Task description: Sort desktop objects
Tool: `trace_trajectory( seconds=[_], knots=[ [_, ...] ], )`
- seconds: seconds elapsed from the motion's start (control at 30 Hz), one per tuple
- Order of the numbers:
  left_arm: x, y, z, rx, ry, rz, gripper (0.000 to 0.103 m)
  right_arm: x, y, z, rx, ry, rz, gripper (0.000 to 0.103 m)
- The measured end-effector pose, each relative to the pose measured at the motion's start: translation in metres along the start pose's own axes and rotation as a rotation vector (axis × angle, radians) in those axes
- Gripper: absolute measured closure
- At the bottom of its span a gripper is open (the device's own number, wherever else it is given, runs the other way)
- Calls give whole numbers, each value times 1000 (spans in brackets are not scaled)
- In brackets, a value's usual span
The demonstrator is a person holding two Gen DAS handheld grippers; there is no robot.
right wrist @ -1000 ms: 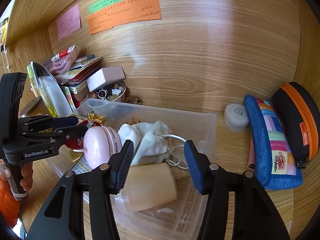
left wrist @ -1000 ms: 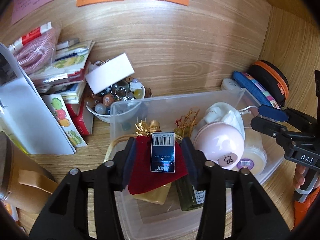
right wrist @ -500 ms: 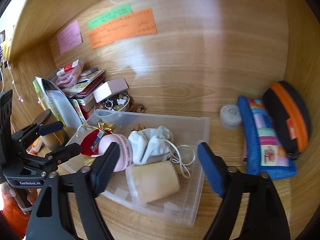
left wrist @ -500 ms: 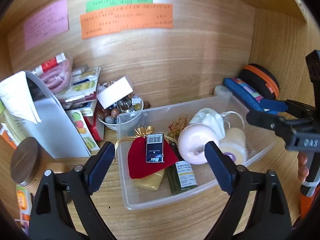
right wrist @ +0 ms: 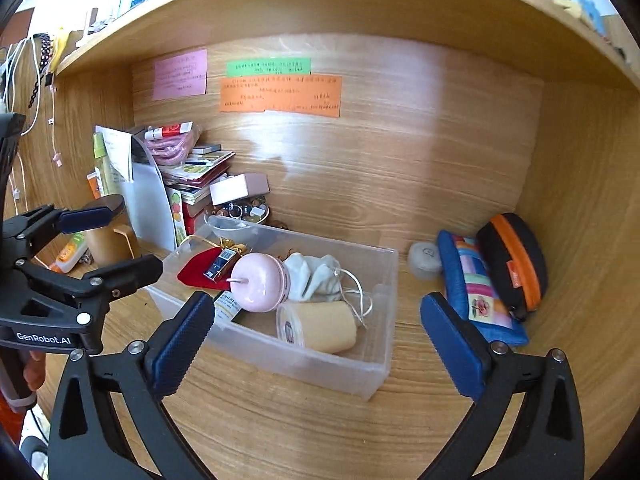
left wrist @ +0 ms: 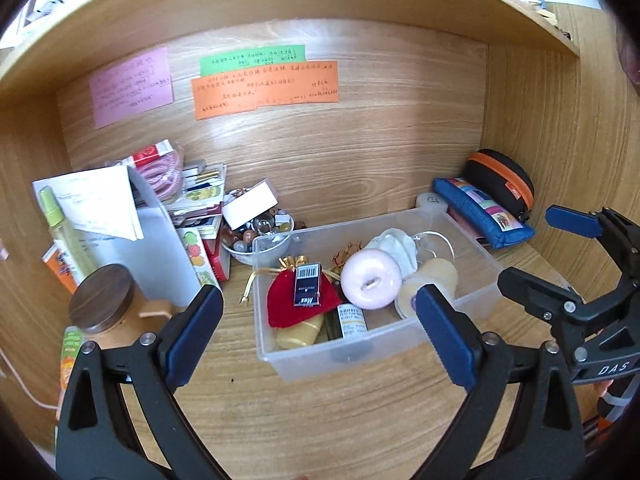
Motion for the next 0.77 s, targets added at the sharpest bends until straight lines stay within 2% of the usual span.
trace_trajectory(
  seconds=[0.1, 0.37, 0.53, 0.77],
  knots=[
    [2, 6, -12, 18, -9, -11, 2, -1, 6, -6, 7, 6, 14, 0],
    [5, 20, -31, 49, -32, -41, 1, 2, 25, -15, 4, 33, 69, 0],
    [8, 26, -28, 43, -27, -56, 1, 4, 34, -15, 5, 79, 63, 0],
    [11, 36, -18, 26, -22, -71, 1, 8, 45, -9, -21, 78, 77, 0]
  ],
)
Point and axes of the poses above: each gripper's, at about its wrist camera, not at the fingertips, and z roughly the way its jaws point, x to its right, y to its underside, the point moved 7 cm from there along z, roughly the way its jaws point, and after that the axes turned 13 degrees about z, right-handed, at the moved point
